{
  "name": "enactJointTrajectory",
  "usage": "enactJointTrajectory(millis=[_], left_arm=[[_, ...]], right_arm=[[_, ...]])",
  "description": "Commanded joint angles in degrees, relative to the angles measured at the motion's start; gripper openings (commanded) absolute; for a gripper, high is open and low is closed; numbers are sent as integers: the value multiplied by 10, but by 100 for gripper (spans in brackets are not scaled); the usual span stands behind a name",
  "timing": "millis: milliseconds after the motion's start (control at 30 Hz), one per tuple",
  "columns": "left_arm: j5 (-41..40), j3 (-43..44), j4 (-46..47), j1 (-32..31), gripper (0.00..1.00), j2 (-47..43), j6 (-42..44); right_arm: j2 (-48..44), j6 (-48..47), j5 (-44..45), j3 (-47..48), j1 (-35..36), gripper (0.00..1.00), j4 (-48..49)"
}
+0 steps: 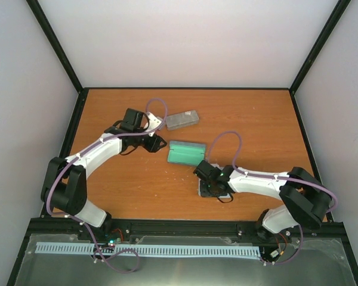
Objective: Organize the sunglasses
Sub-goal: Move the glasses cleaning cloth to the center of the board.
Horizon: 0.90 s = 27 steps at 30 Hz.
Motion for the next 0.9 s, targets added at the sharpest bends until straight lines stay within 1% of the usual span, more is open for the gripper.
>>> enactJointTrajectory(millis=[0, 200, 367, 433, 533, 600, 667, 767, 867], left_arm=[[6, -12, -9, -20, 48, -29, 14], [30, -33, -24, -50, 42, -30, 36], [26, -46, -41, -64, 25, -7, 66], [21, -58, -42, -68, 20, 8, 78], [14, -77, -38, -79, 13, 28, 93], [12, -92, -30, -90, 11, 38, 97], [5, -100, -21, -107, 10, 48, 98], [-10, -103, -6, -135, 10, 67, 90], [-17, -90, 6, -149, 10, 92, 83]], right_arm=[[3, 83, -10, -26, 54, 5, -57], [26, 128, -8, -9, 110, 5, -68], [23, 141, 4, 19, 131, 8, -99], [15, 140, 17, 33, 130, 12, -117], [1, 140, 48, 60, 130, 25, -155], [-18, 142, 75, 75, 129, 30, -177], [-48, 143, 100, 88, 127, 39, -191], [-106, 141, 134, 97, 116, 44, -199], [-170, 142, 172, 91, 85, 44, -228]])
